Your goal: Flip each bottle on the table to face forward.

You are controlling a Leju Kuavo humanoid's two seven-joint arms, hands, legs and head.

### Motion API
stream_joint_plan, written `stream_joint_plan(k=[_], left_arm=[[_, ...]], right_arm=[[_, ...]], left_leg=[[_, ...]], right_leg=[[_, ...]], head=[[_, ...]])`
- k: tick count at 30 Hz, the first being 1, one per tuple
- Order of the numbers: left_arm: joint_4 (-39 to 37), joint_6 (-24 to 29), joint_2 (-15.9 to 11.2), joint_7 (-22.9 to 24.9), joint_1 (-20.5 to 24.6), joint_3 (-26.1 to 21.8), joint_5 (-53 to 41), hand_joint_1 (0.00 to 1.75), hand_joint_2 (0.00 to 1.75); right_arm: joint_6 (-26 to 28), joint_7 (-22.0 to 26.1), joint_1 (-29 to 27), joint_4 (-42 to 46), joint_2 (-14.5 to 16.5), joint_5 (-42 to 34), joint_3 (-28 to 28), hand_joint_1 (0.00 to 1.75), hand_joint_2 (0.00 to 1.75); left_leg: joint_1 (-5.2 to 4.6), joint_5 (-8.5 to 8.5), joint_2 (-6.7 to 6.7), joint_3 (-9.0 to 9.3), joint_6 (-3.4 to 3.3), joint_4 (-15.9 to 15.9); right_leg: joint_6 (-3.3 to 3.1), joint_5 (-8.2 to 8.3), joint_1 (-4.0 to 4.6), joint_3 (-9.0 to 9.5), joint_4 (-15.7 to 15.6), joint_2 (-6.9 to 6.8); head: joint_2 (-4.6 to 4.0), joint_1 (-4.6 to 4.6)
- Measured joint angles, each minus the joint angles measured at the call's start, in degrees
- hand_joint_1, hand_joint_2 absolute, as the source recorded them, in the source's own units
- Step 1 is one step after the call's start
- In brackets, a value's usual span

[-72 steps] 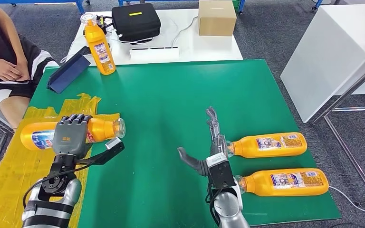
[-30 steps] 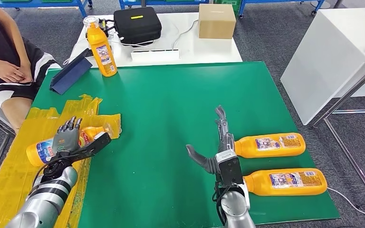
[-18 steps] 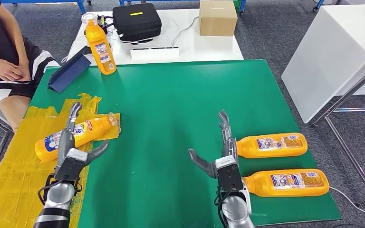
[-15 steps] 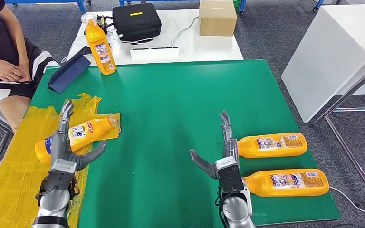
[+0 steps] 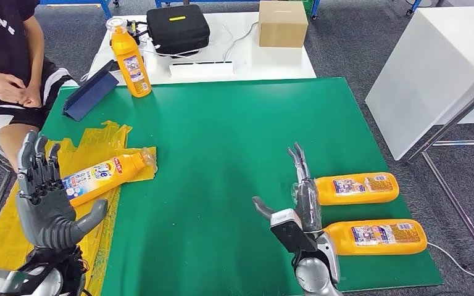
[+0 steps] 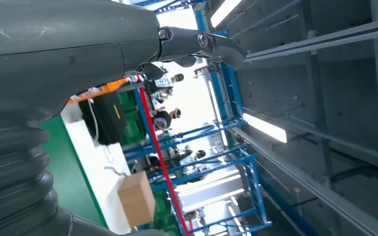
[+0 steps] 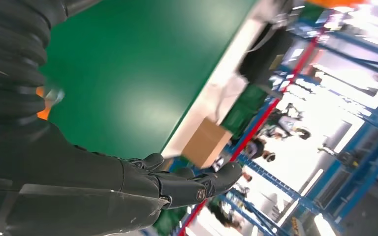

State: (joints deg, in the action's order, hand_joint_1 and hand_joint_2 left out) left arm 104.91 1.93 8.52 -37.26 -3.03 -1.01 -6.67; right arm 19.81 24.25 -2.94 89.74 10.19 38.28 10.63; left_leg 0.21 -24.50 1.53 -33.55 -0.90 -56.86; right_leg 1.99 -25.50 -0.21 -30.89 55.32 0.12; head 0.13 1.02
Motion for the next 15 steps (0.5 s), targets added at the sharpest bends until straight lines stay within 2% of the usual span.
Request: stream_joint_plan(k=[2, 4, 6, 10, 15], left_arm=[[0.35, -2.07, 0.3, 0.04, -0.37, -0.03, 0.84, 0.0, 1.75], [0.45, -4.4, 0.67, 0.07, -0.75, -0.08, 1.85, 0.0, 1.75], [0.35, -6.71, 0.92, 0.06, -0.89, -0.11, 3.05, 0.0, 1.75], [-0.25, -9.53, 1.36, 0.03, -0.72, -0.27, 4.54, 0.0, 1.75], [-1.59, -10.57, 1.88, 0.06, -0.16, -0.43, 4.7, 0.0, 1.75]], right_arm=[[-0.02, -4.62, 0.01, 0.08, -2.09, 9.25, 0.54, 0.0, 1.75], [-1.91, -9.33, 0.1, 0.14, -5.43, 17.76, 0.86, 0.0, 1.75], [-4.58, -11.66, 0.57, -0.09, -9.43, 22.2, 0.75, 0.0, 1.75], [-8.26, -12.17, 2.96, -1.62, -16.97, 24.93, -0.19, 0.0, 1.75], [-13.63, -11.42, 7.74, -6.06, -24.89, 23.43, -2.04, 0.0, 1.75]], left_leg=[[-0.01, 0.0, 0.02, 0.0, 0.0, 0.0], [-0.03, 0.0, 0.08, -0.01, -0.01, -0.01], [-0.08, 0.0, 0.1, -0.04, -0.02, -0.01], [-0.14, 0.01, 0.06, -0.05, -0.04, -0.04], [-0.16, 0.05, 0.1, -0.04, -0.09, -0.07]], right_leg=[[0.0, 0.0, -0.01, 0.0, -0.01, -0.01], [0.0, 0.0, -0.02, 0.01, -0.02, -0.04], [0.03, 0.01, -0.06, 0.01, -0.02, -0.05], [0.09, 0.06, -0.14, 0.0, -0.03, -0.05], [0.15, 0.1, -0.19, 0.01, -0.03, -0.05]], head=[[0.0, 0.01], [0.0, 0.0], [0.0, -0.01], [0.0, 0.0], [0.0, 0.01]])
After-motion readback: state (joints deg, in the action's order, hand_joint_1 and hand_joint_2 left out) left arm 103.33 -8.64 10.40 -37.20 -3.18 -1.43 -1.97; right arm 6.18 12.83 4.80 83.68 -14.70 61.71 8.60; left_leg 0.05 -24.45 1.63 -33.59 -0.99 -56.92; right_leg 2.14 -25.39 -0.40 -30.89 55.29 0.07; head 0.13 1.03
